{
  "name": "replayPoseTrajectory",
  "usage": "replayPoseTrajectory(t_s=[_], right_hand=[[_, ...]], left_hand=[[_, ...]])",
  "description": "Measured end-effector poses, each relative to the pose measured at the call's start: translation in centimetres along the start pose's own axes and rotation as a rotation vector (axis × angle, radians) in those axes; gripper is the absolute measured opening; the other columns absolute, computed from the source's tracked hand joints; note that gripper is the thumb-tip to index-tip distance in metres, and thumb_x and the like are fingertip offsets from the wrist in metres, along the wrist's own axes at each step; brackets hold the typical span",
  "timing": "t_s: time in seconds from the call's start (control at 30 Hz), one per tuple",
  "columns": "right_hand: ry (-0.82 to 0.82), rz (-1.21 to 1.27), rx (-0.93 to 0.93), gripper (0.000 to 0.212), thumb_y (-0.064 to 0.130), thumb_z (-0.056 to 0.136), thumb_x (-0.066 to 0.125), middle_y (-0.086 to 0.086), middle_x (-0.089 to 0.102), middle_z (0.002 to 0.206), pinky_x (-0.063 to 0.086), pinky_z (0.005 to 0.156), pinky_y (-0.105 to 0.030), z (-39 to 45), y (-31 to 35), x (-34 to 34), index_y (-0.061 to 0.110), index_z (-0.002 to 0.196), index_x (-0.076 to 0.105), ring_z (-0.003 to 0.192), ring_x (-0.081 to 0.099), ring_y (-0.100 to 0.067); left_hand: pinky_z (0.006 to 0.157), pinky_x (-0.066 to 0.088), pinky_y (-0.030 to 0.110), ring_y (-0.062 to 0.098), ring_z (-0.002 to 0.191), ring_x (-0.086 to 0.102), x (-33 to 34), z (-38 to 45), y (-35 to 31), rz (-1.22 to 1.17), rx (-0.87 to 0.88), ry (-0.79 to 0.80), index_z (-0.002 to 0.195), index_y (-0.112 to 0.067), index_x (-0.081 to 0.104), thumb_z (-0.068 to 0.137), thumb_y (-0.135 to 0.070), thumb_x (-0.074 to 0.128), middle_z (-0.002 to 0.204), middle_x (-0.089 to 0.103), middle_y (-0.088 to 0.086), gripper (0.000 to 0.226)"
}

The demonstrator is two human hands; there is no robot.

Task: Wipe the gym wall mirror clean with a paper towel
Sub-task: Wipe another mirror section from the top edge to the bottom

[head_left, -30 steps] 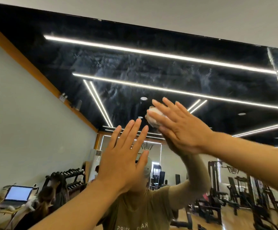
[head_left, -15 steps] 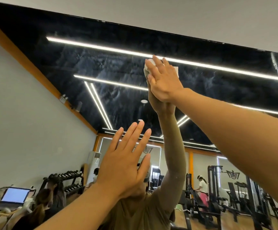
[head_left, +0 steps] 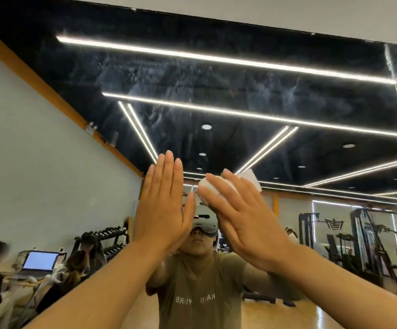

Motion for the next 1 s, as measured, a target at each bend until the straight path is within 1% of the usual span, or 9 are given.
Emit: replayPoseTrajectory(t_s=[0.07, 0.23, 0.33, 0.43, 0.53, 0.63, 0.7, 0.8, 1.0], right_hand=[[0.034, -0.006, 0.008, 0.052, 0.036, 0.107, 0.024, 0.000, 0.020, 0.165, 0.015, 0.120, -0.050, -2.6, 1.1, 0.5, 0.025, 0.157, 0.027, 0.154, 0.012, -0.025], [0.080, -0.025, 0.042, 0.051, 0.041, 0.109, 0.015, 0.001, 0.019, 0.166, 0.016, 0.118, -0.050, -6.1, 2.7, 0.8, 0.029, 0.159, 0.022, 0.154, 0.013, -0.025], [0.052, -0.044, 0.036, 0.050, 0.043, 0.110, 0.017, -0.001, 0.030, 0.163, 0.019, 0.118, -0.050, -6.2, 2.7, 0.3, 0.029, 0.154, 0.035, 0.152, 0.021, -0.027], [-0.044, -0.054, -0.021, 0.040, 0.041, 0.109, 0.027, -0.005, 0.047, 0.152, 0.026, 0.118, -0.055, -5.0, 2.5, -0.2, 0.026, 0.136, 0.053, 0.145, 0.036, -0.031], [-0.111, -0.064, -0.064, 0.030, 0.039, 0.107, 0.036, -0.006, 0.050, 0.149, 0.032, 0.115, -0.059, -3.9, 2.4, 0.0, 0.027, 0.130, 0.051, 0.141, 0.041, -0.034], [-0.101, 0.003, -0.016, 0.049, 0.043, 0.099, 0.046, -0.006, 0.038, 0.158, 0.027, 0.118, -0.057, -3.5, 1.7, 0.0, 0.025, 0.144, 0.040, 0.147, 0.031, -0.029], [-0.094, -0.044, -0.033, 0.055, 0.048, 0.099, 0.044, -0.008, 0.032, 0.160, 0.020, 0.121, -0.055, -2.9, 1.7, 0.1, 0.024, 0.147, 0.038, 0.150, 0.025, -0.028], [-0.050, -0.148, -0.067, 0.057, 0.054, 0.101, 0.038, -0.010, 0.034, 0.159, 0.018, 0.120, -0.053, -1.4, 1.6, 0.7, 0.022, 0.148, 0.039, 0.148, 0.026, -0.030], [-0.019, -0.207, 0.024, 0.057, 0.049, 0.104, 0.033, -0.008, 0.033, 0.160, 0.016, 0.121, -0.049, 6.0, 0.3, 0.2, 0.018, 0.151, 0.040, 0.148, 0.028, -0.030]], left_hand=[[0.124, -0.009, 0.033, 0.020, 0.154, -0.010, 0.1, -0.1, 0.0, 0.013, 0.021, 0.032, 0.158, -0.006, 0.006, 0.105, -0.051, 0.008, 0.167, 0.001, 0.014, 0.070], [0.118, -0.022, 0.024, 0.008, 0.148, -0.027, -0.3, -0.2, 0.3, 0.006, 0.058, 0.142, 0.158, -0.011, -0.002, 0.102, -0.055, 0.014, 0.165, -0.010, 0.008, 0.073], [0.120, -0.019, 0.030, 0.015, 0.152, -0.017, -1.0, -1.9, 0.5, 0.078, 0.104, 0.165, 0.160, -0.012, 0.004, 0.103, -0.052, 0.018, 0.168, -0.005, 0.010, 0.072], [0.123, -0.007, 0.040, 0.021, 0.155, -0.007, -0.7, -5.2, 0.7, 0.095, 0.090, 0.187, 0.161, -0.014, 0.002, 0.104, -0.047, 0.020, 0.169, -0.005, 0.007, 0.068], [0.122, 0.001, 0.044, 0.023, 0.155, -0.003, -0.3, -6.9, 0.8, 0.103, 0.056, 0.181, 0.161, -0.016, 0.000, 0.106, -0.046, 0.017, 0.169, -0.004, 0.006, 0.066], [0.123, 0.003, 0.047, 0.023, 0.155, -0.001, -0.2, -7.0, 0.9, 0.111, 0.052, 0.167, 0.161, -0.017, 0.000, 0.106, -0.046, 0.018, 0.169, -0.002, 0.006, 0.065], [0.124, 0.005, 0.048, 0.023, 0.155, -0.001, -0.1, -7.1, 0.9, 0.102, 0.055, 0.170, 0.161, -0.017, 0.003, 0.106, -0.045, 0.020, 0.169, -0.002, 0.005, 0.065], [0.124, 0.005, 0.047, 0.023, 0.155, 0.000, -0.2, -7.3, 1.0, 0.104, 0.055, 0.173, 0.161, -0.014, 0.009, 0.106, -0.046, 0.019, 0.169, 0.001, 0.006, 0.064], [0.125, 0.001, 0.044, 0.024, 0.155, 0.005, -0.2, -7.3, 1.1, 0.083, 0.075, 0.146, 0.160, -0.015, 0.011, 0.106, -0.045, 0.015, 0.168, 0.007, 0.007, 0.061]])
Point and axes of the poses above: each hand's wrist, its own z-axis towards the middle knuckle, its own x-axis out of the palm, y = z × x, the point moved 10 cm from there along z, towards the middle knuckle
